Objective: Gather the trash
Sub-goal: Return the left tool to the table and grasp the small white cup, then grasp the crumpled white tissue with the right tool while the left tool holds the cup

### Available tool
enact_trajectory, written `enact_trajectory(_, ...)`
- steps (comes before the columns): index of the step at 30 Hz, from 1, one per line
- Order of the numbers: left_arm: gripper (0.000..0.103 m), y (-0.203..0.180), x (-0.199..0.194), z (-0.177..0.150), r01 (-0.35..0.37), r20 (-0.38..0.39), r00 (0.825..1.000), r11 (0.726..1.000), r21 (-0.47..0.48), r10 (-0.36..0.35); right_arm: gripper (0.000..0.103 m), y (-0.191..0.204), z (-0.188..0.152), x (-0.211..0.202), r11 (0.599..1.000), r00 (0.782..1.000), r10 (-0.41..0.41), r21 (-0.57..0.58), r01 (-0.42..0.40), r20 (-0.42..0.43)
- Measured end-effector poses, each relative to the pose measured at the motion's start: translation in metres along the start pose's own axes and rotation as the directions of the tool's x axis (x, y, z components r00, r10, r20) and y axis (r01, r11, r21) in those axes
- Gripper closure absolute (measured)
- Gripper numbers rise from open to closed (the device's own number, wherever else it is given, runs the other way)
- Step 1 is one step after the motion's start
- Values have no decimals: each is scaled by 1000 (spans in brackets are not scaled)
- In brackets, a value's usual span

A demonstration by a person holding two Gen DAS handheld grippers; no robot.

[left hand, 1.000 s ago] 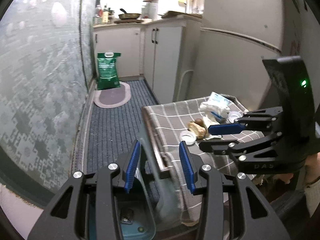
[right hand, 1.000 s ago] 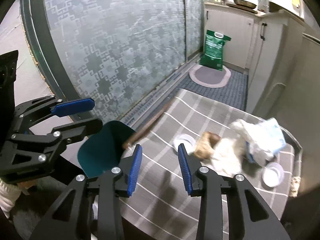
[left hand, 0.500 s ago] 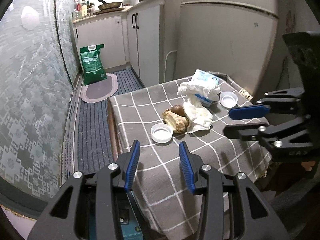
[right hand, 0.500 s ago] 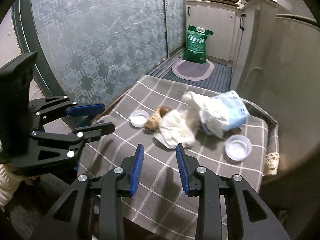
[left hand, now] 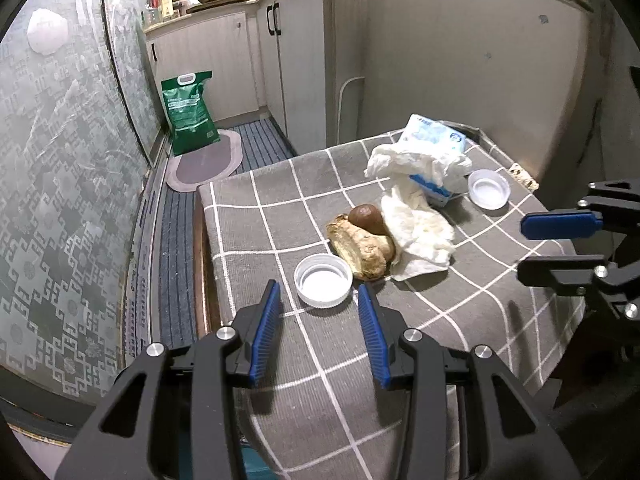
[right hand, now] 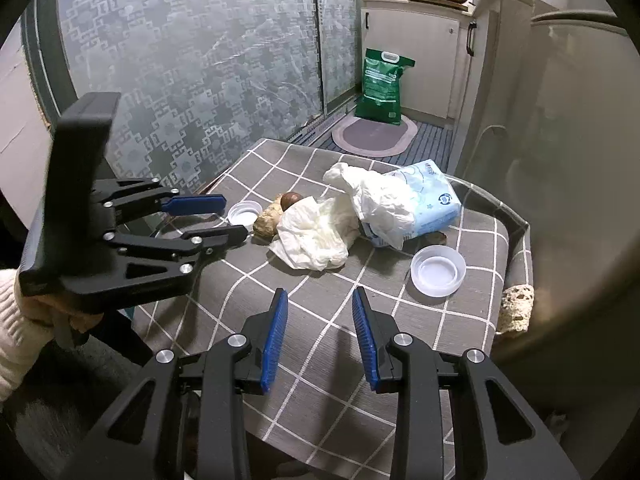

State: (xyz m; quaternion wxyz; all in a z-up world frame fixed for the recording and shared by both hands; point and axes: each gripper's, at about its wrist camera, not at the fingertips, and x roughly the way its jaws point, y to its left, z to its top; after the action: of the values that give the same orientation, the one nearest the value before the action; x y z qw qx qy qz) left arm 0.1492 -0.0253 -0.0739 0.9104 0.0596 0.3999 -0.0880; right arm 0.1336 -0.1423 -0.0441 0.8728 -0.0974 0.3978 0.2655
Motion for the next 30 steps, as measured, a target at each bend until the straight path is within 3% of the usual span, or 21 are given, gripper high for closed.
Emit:
enact_trajectory(9, 59, 5, 6, 3, 9, 1, 1000, 1000, -9, -9, 70, 14, 1, 5, 995, 1000, -27, -96, 27, -5)
enact_trajectory(13, 71, 6, 7, 4, 27, 3, 1000, 1000, -13, -26, 70, 20, 6, 10, 988, 999, -54, -142, 53, -1)
enact_trajectory(17, 71, 5, 6, 3, 25, 11, 1000, 1000, -8, -25, 70, 27, 12, 21, 979, 997, -77, -190, 74, -6)
enact_trajectory(30, 71, 15, -14, 0, 47, 39, 998, 998, -34, -45, 72, 24, 25, 44, 981, 994, -107, -165, 102, -22)
